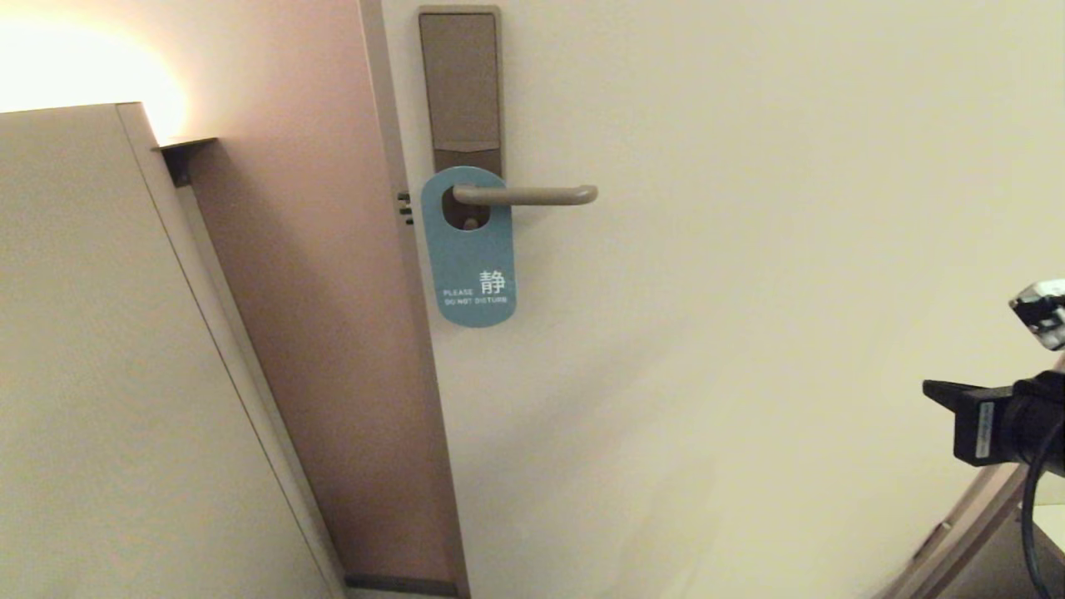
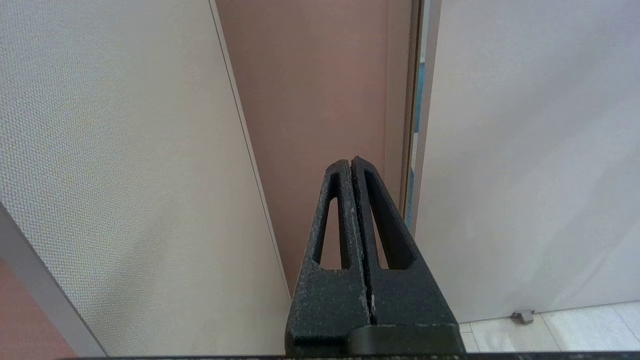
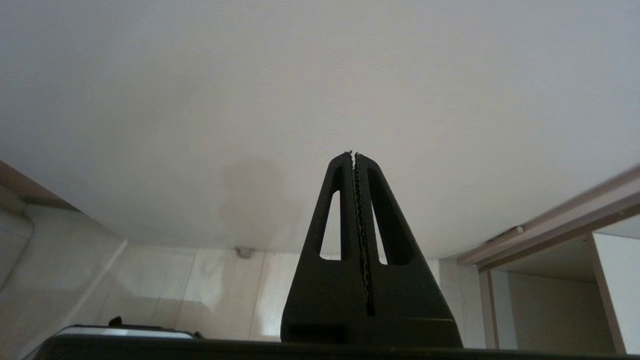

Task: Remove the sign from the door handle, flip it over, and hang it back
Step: Take down the sign

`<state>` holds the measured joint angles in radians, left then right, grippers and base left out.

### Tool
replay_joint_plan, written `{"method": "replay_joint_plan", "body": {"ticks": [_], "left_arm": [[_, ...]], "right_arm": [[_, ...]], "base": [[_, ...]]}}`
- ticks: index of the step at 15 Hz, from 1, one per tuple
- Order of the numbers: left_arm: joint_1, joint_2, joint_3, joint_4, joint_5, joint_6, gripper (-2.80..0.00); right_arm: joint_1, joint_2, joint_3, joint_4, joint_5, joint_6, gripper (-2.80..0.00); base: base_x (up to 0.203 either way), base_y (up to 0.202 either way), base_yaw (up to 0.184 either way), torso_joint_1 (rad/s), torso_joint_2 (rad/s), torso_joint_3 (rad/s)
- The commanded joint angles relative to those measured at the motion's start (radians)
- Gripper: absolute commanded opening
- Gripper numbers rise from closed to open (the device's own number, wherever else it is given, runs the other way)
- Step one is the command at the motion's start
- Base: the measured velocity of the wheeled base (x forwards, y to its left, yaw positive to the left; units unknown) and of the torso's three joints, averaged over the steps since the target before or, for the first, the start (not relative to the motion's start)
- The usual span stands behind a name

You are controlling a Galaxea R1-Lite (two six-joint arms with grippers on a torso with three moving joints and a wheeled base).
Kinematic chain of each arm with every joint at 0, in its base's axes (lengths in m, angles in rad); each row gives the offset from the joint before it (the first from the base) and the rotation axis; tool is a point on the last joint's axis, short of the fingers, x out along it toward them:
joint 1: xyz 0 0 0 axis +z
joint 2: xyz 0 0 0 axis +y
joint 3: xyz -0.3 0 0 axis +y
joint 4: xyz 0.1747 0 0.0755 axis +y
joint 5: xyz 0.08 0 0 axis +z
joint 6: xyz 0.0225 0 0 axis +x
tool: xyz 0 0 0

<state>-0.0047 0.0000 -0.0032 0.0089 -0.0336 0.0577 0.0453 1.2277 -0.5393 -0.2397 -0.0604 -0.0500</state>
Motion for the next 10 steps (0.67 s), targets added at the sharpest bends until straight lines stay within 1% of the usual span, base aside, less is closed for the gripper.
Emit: {"method": "replay_joint_plan", "body": {"ticks": [1, 5, 7, 10], "left_arm": [[0.000, 0.001, 0.000, 0.000, 0.000, 0.001, -2.80], [0.000, 0.002, -0.001, -0.001, 0.000, 0.001, -2.80], [0.000, 0.002, 0.000, 0.000, 0.000, 0.001, -2.80], [0.000, 0.000, 0.000, -0.001, 0.000, 0.001, -2.80]], "right_arm": [[-0.032, -0.125, 0.052, -0.003, 0.019, -0.001, -2.80], [-0.104, -0.308, 0.200, -0.003, 0.085, 0.001, -2.80], [-0.116, -0.410, 0.287, -0.013, 0.126, 0.000, -2.80], [-0.122, -0.573, 0.433, -0.096, 0.204, -0.005, -2.80]], "base": [[0.000, 0.000, 0.000, 0.000, 0.00, 0.000], [0.000, 0.000, 0.000, 0.000, 0.00, 0.000], [0.000, 0.000, 0.000, 0.000, 0.00, 0.000], [0.000, 0.000, 0.000, 0.000, 0.00, 0.000]]}}
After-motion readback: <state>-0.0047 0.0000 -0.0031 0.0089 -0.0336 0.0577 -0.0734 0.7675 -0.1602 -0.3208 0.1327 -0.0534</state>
